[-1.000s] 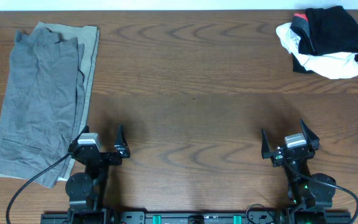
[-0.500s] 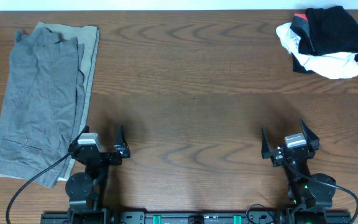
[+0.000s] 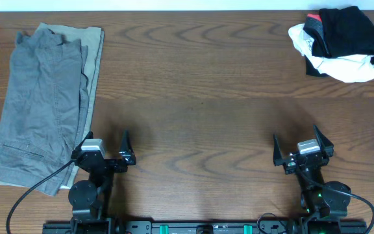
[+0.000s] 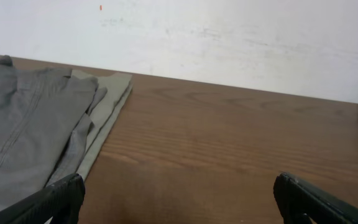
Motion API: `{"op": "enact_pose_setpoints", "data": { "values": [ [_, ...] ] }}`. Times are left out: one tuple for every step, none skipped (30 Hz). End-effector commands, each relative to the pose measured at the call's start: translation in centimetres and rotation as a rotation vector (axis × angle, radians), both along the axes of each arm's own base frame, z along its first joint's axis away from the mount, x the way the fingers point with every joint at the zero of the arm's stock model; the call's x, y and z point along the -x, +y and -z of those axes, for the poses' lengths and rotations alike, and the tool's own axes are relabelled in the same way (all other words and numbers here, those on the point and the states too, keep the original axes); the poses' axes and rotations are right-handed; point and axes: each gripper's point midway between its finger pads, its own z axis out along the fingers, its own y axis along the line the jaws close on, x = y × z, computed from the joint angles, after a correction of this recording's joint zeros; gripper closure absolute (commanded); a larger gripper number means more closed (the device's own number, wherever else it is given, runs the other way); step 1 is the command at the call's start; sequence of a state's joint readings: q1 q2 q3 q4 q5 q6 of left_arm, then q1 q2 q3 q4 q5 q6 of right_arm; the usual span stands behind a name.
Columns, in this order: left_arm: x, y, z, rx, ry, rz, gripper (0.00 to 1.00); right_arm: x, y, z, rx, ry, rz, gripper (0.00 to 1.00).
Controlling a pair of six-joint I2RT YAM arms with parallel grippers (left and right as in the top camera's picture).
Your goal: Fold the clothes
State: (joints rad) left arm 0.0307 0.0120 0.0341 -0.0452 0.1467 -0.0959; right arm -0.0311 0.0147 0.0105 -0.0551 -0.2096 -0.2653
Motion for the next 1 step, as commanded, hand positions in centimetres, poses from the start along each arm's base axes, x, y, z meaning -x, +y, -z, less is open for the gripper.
{"op": "enact_pose_setpoints", "data": {
  "values": [
    [-0.03, -0.02, 1.61, -0.016, 0.034, 0.002, 0.02, 0.03, 0.15, 0.10, -0.010, 0.000, -0.006, 0.01]
  ]
}}
